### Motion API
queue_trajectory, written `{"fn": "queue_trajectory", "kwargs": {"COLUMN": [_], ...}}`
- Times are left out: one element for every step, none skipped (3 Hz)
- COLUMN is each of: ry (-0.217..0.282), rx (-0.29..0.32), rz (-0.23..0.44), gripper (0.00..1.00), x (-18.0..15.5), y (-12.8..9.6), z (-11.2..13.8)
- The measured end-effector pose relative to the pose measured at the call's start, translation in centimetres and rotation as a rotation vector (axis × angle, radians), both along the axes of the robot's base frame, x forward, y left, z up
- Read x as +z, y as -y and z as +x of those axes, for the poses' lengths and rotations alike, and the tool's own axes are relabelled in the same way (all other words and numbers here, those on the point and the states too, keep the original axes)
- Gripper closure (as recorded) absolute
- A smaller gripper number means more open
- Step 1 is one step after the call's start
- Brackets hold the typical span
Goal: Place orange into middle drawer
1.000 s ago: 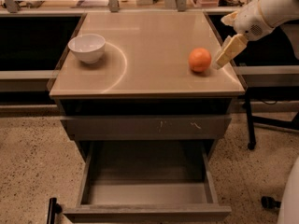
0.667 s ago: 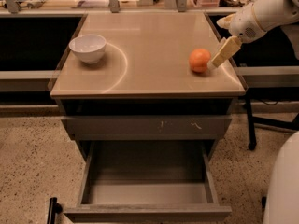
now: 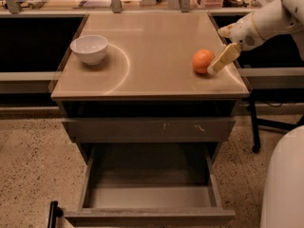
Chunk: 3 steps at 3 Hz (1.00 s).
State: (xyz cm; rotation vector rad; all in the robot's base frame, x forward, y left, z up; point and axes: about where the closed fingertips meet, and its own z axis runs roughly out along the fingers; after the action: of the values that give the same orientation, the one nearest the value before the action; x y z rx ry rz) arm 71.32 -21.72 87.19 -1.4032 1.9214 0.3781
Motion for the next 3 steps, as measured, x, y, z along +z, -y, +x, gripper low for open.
{"fn": "queue_trajectory", "kwargs": {"ry": [-0.022, -0.039, -0.062], "rx": [0.002, 0.014, 0.017], "rz": [0.029, 0.048, 0.061], "gripper": [0.00, 0.00, 0.00], "x": [-1.0, -1.7, -2.5], "y": [-0.5, -1.4, -1.9], "z": [0.4, 0.7, 0.9]}}
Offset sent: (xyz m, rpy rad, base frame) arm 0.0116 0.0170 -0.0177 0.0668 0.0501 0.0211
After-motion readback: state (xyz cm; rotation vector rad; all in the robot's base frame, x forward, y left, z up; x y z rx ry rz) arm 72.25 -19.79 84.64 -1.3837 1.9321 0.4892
